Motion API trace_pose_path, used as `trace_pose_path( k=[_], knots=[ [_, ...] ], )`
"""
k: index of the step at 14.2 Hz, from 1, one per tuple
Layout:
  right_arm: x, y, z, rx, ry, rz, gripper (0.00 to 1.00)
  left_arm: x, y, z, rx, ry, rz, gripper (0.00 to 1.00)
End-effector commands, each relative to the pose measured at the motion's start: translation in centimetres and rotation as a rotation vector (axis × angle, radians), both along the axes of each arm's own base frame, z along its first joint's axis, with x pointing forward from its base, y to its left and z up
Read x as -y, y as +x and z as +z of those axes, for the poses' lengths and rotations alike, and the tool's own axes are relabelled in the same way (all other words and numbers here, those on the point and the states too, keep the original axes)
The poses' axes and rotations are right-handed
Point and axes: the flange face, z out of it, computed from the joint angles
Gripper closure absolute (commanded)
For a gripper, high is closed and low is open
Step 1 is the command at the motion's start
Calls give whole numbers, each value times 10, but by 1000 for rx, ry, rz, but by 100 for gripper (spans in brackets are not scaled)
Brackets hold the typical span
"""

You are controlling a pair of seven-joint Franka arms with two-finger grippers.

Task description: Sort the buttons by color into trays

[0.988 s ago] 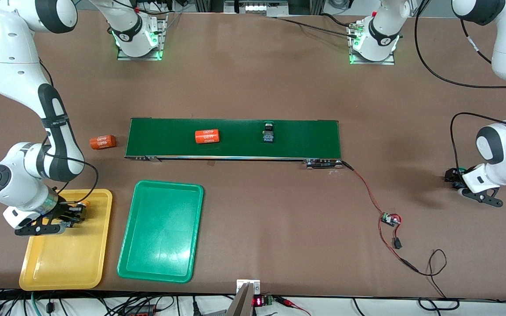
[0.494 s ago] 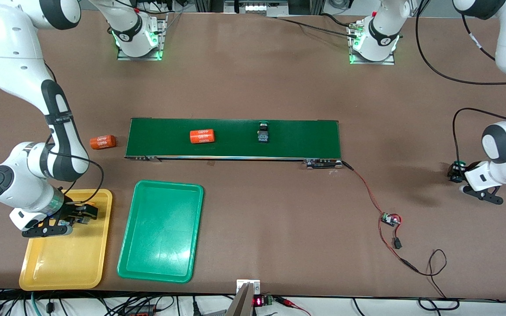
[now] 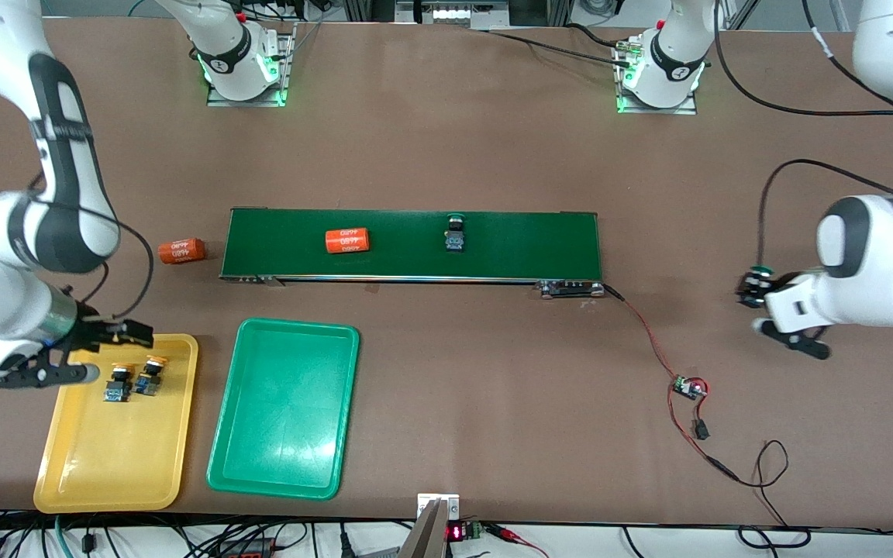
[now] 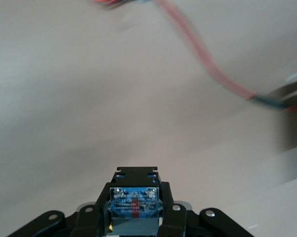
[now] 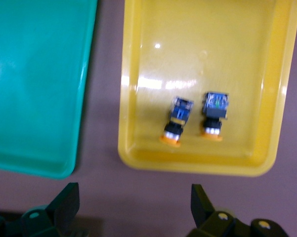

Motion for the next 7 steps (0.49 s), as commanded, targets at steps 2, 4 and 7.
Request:
trace_pose_path(
  k=[2,4,7],
  knots=[
    [-19,-54,47,-35,48,-55,0,124,-13,12,-22,16,111,88],
    [-38,-70,47,-29,53,-39,0,174,-23,15,-41,-20,145,88],
    [-67,-95,48,-41,46,-73,0,224,-41,13,-88,-98,125,88]
  ],
)
